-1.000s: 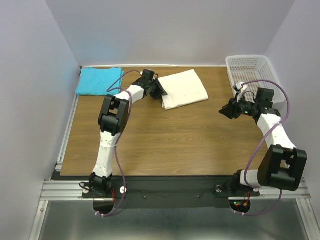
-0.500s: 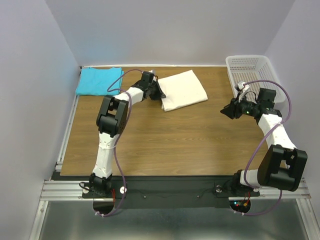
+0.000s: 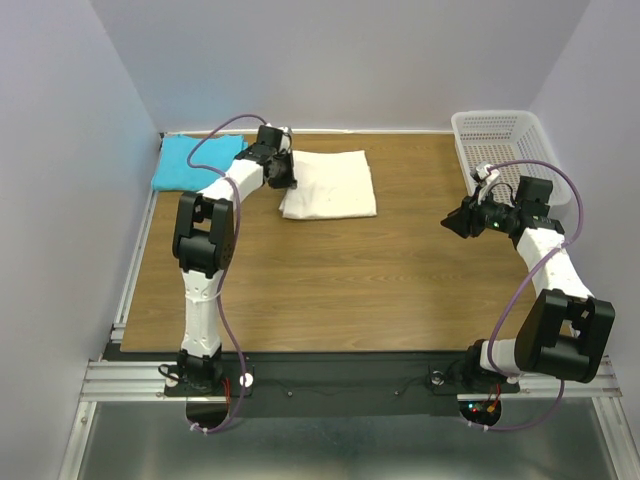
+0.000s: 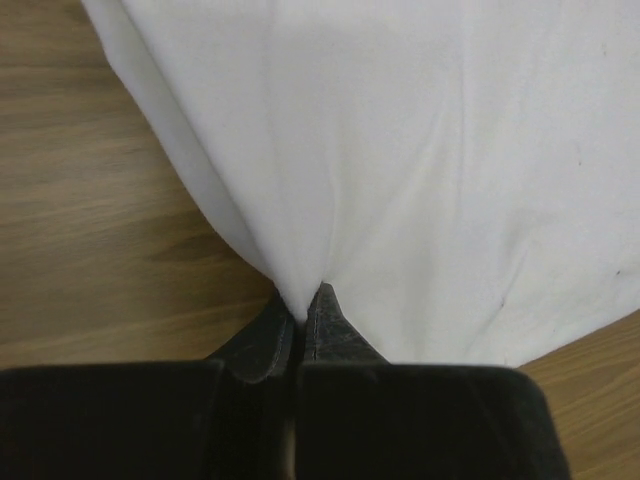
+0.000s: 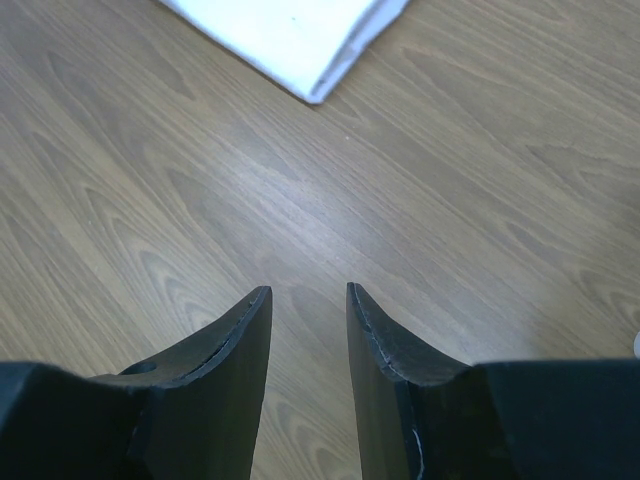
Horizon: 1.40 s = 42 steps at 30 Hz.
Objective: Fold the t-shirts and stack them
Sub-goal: Neatly place the folded tshirt to the corner
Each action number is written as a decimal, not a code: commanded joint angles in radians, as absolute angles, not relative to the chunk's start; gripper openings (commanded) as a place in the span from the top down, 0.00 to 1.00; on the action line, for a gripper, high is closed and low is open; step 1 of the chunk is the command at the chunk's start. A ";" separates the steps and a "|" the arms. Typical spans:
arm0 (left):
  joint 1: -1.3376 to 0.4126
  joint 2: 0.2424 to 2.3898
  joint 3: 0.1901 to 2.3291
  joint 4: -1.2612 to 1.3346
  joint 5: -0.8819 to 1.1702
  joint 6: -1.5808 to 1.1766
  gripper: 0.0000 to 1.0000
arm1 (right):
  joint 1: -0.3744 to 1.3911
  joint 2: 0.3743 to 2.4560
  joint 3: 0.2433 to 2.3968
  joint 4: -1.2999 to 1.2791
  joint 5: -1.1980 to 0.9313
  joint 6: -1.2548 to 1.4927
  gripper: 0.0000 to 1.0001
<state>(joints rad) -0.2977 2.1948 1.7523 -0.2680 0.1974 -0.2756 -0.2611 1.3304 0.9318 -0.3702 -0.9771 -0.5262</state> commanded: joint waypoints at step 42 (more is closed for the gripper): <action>-0.198 2.006 2.092 -0.330 -0.282 0.301 1.00 | -0.270 1.358 0.960 -0.373 -1.029 -0.499 0.59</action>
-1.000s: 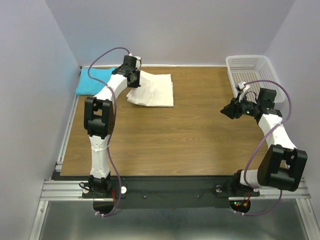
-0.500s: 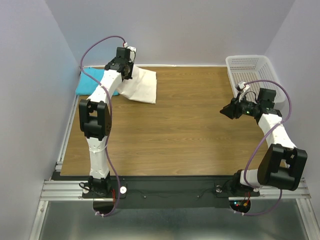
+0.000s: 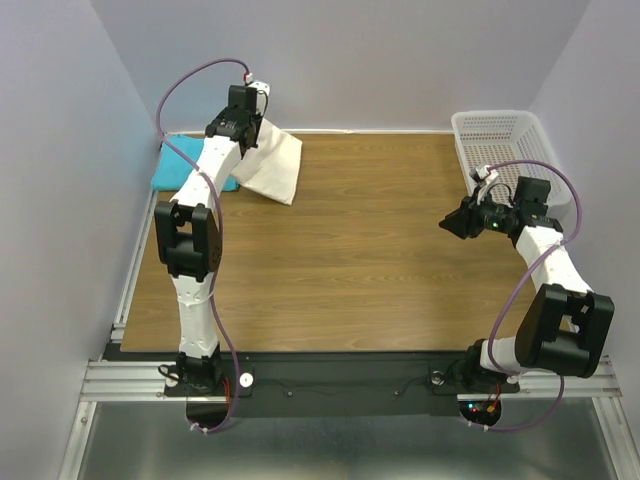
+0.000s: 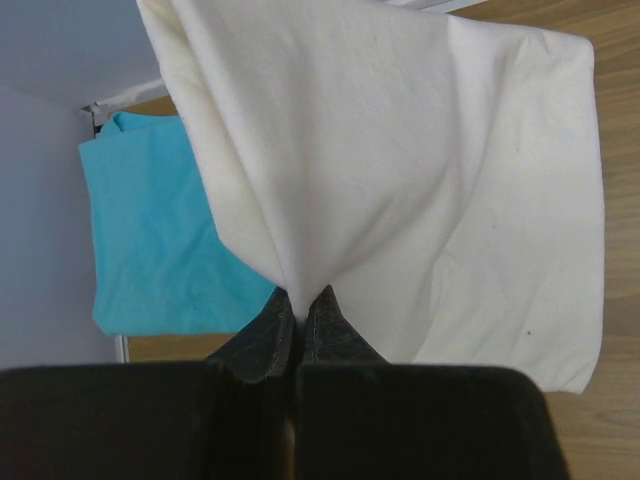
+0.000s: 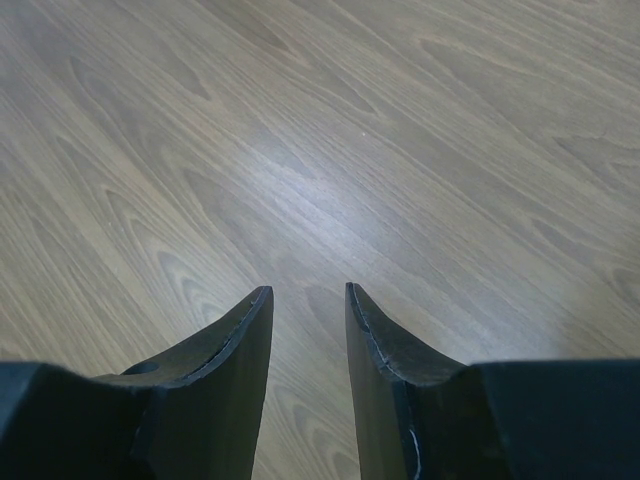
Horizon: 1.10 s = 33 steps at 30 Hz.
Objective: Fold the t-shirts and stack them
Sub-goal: Neatly place the folded tshirt to the corner
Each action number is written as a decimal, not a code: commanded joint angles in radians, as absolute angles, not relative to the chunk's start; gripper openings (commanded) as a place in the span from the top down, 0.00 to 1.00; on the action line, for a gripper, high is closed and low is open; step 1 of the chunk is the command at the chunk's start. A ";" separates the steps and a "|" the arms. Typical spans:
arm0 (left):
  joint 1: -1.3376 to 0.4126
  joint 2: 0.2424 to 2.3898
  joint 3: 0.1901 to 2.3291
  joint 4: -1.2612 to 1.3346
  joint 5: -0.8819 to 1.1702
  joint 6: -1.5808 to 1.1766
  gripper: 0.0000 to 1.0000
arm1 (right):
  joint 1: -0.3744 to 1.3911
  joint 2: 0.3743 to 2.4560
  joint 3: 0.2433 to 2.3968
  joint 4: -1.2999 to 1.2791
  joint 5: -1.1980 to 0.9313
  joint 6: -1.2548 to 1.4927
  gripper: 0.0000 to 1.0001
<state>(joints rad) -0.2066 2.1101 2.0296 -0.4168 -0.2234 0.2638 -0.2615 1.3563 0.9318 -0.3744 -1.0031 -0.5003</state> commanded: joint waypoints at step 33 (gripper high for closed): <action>-0.146 1.953 2.131 -0.244 -0.374 0.318 1.00 | -0.268 1.361 0.966 -0.382 -1.037 -0.495 0.60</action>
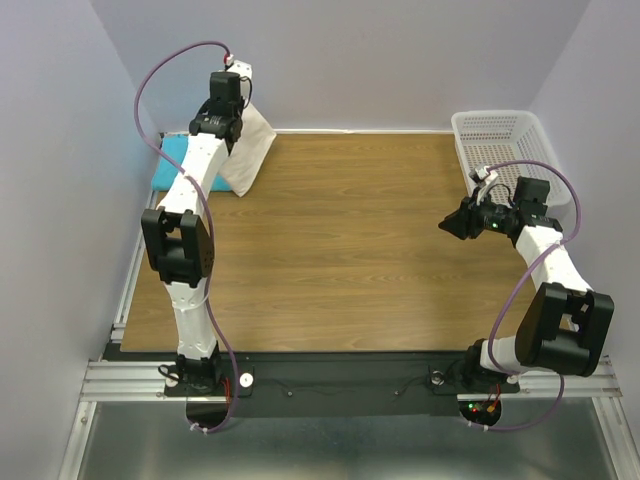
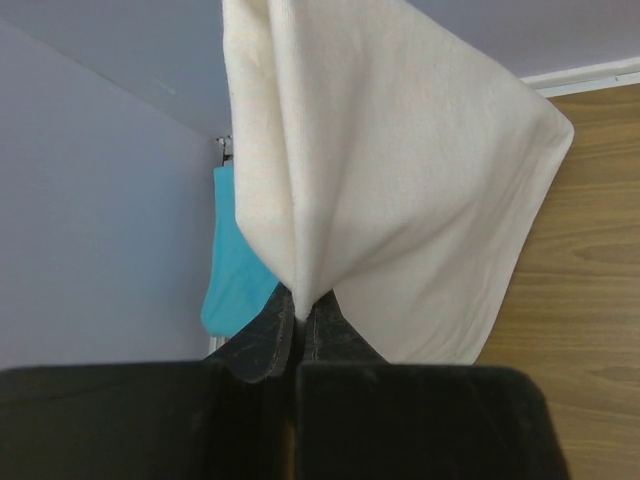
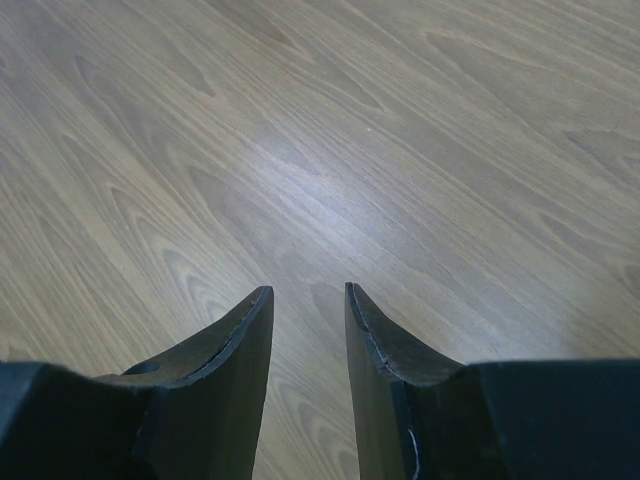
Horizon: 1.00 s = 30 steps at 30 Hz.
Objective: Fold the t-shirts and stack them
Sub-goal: Neatly place the folded tshirt to the corner
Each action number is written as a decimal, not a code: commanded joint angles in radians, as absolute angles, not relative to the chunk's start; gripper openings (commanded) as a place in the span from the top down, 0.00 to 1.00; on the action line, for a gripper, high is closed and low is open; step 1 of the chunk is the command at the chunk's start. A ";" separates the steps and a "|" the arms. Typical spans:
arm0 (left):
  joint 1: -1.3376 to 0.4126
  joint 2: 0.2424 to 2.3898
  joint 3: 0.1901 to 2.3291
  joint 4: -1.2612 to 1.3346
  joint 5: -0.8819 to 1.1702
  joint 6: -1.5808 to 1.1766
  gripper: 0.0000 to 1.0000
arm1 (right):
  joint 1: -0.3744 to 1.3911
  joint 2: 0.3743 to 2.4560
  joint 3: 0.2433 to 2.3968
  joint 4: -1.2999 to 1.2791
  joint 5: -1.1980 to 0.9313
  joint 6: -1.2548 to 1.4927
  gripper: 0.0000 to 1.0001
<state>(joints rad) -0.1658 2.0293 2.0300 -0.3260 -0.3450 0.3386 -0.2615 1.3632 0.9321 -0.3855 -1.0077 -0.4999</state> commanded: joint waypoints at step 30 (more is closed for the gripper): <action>-0.060 2.059 2.238 -0.304 -0.230 0.117 1.00 | -0.268 1.358 0.969 -0.387 -1.034 -0.499 0.60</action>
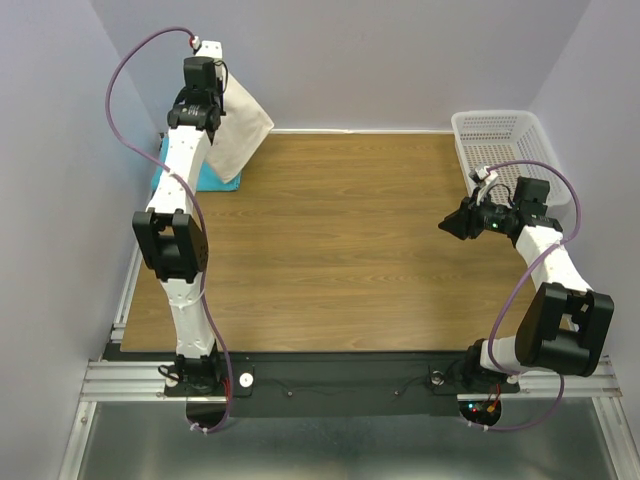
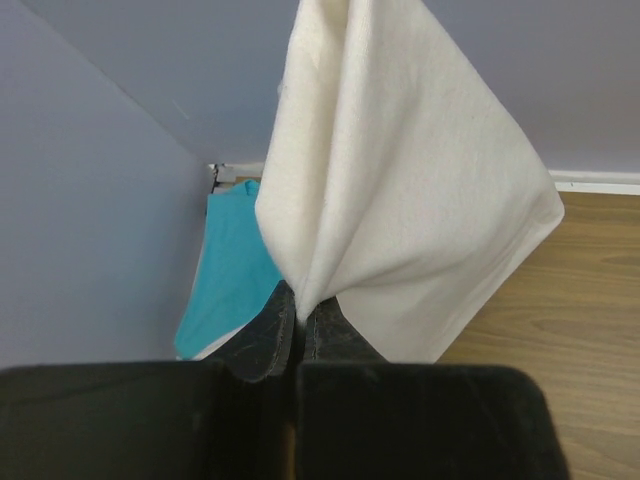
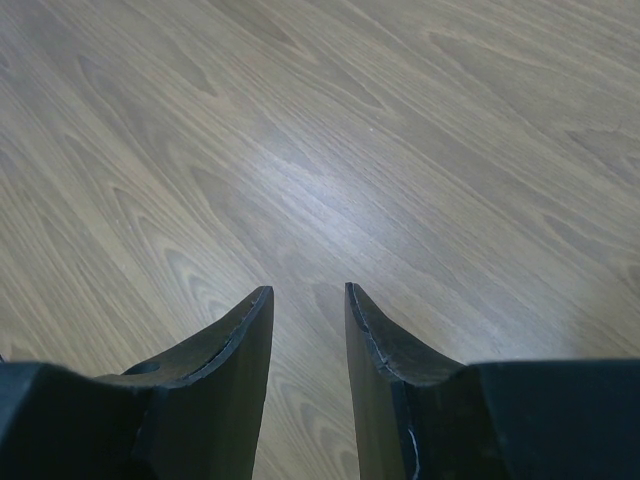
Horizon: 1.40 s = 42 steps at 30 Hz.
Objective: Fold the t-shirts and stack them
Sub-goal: Neatly place the folded tshirt to the corner
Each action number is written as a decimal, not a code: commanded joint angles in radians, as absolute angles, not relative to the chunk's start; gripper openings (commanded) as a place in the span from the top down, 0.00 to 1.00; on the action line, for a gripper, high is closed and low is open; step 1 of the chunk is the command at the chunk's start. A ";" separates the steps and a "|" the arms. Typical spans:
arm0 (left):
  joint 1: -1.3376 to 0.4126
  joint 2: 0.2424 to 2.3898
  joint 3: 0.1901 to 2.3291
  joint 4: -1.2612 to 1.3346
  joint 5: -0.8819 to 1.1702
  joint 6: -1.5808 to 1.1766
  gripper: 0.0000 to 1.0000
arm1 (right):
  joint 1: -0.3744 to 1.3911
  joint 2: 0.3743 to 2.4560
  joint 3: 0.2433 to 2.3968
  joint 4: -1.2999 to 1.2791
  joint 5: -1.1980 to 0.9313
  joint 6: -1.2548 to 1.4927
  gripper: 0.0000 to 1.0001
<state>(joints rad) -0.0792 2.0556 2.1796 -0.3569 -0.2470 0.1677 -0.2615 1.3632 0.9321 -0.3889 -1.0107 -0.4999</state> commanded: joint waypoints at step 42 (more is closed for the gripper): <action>0.126 2.207 2.289 -0.348 -0.109 -0.124 1.00 | -0.268 1.364 0.969 -0.391 -1.043 -0.503 0.60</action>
<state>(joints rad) 0.1200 2.2066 2.2276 -0.3874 -0.0845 -0.1211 -0.2615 1.3632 0.9321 -0.3904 -1.0191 -0.4999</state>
